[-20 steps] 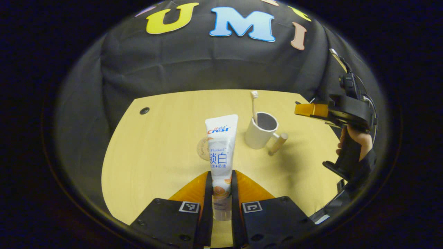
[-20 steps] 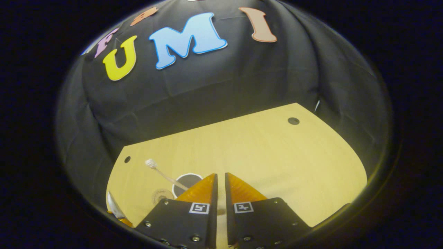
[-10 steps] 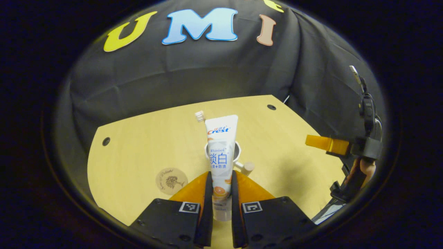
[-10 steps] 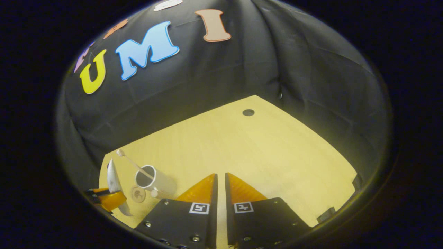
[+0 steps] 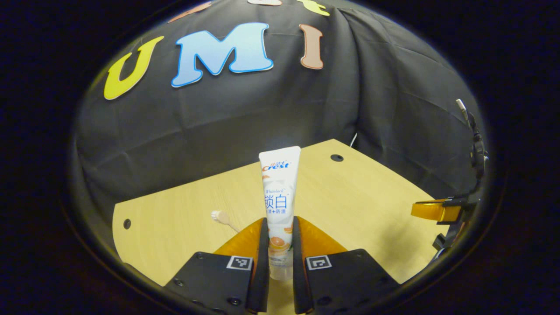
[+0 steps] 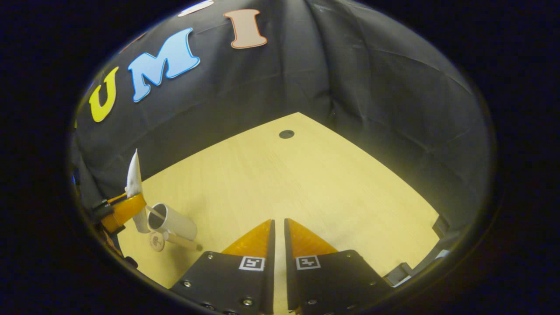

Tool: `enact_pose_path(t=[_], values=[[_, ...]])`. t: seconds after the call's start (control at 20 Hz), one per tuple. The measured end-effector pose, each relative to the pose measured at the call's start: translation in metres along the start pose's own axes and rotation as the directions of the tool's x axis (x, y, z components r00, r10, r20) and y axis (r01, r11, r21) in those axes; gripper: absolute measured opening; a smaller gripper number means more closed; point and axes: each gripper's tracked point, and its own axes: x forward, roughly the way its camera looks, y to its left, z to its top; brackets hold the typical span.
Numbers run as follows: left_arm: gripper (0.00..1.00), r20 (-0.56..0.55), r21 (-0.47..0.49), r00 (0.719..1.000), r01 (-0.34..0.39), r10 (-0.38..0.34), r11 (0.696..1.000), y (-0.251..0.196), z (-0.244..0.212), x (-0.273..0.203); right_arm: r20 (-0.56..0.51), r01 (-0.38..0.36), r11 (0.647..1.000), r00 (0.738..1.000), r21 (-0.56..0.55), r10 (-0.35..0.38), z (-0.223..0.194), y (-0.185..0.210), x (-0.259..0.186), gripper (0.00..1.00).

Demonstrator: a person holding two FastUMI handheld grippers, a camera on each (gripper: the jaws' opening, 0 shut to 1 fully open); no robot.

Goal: Put the toothbrush and toothpaste on the desktop into the cup, then pick up the cup and place it on the coaster on the desktop.

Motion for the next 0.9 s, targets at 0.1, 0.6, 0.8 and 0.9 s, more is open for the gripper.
enact_pose_path(t=[0.1,0.6,0.8,0.9], values=[[0.30,0.026,-0.007,1.000,0.000,0.000,1.000,-0.001,0.002,0.012,0.004,-0.003,1.000,1.000,-0.010,0.003,0.001,0.002,0.000,0.12],[0.33,0.022,-0.013,0.996,-0.084,0.084,0.996,0.016,-0.036,0.043,-0.037,-0.007,0.999,0.999,-0.041,0.005,-0.015,0.002,-0.006,0.12],[0.48,0.069,-0.012,0.991,-0.118,0.119,0.993,0.017,-0.031,0.027,-0.038,-0.013,0.999,0.999,-0.044,0.011,-0.017,0.003,-0.009,0.12],[0.51,0.076,0.006,0.987,-0.140,0.139,0.990,0.018,-0.026,0.022,-0.036,-0.027,0.999,0.999,-0.041,0.025,-0.014,0.009,-0.011,0.12]])
